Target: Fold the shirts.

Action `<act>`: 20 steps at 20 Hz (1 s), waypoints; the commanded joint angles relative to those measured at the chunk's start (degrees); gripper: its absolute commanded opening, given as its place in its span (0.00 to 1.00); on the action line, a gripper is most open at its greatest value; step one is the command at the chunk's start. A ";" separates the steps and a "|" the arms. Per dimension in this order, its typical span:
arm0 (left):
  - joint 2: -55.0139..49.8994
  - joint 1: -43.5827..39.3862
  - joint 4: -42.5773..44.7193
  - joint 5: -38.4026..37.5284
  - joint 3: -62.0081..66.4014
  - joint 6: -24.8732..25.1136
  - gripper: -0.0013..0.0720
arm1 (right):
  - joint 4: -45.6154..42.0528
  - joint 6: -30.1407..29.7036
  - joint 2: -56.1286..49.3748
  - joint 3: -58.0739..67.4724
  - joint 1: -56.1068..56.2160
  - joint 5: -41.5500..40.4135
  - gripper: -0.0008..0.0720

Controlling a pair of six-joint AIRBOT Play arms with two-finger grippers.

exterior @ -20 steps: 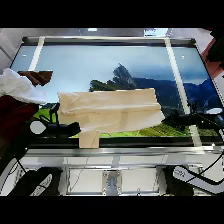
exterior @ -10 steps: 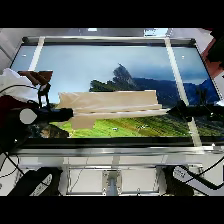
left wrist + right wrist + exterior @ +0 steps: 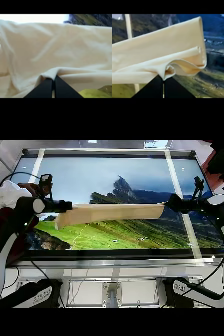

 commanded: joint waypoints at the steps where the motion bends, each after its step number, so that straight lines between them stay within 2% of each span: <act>1: -10.84 -0.02 3.32 1.60 8.50 0.79 0.04 | -1.97 2.01 -5.57 1.64 2.08 -3.85 0.04; 7: -20.79 -0.02 3.45 2.97 9.44 3.58 0.04 | -2.16 2.05 -17.40 1.64 6.38 -11.85 0.04; 11: -24.76 -0.02 3.82 6.05 9.44 3.39 0.04 | -1.99 2.21 -19.61 1.64 6.64 -15.98 0.04; 18: -25.86 0.00 3.82 4.44 12.04 3.08 0.05 | -0.55 1.75 -19.43 1.77 6.51 -15.54 0.05; 19: -25.86 0.00 3.85 3.13 13.92 3.10 0.05 | -0.74 1.49 -19.39 2.69 6.25 -14.45 0.06; 20: -25.83 0.00 3.85 1.51 16.28 3.10 0.05 | -0.85 1.40 -19.34 4.31 6.01 -12.63 0.13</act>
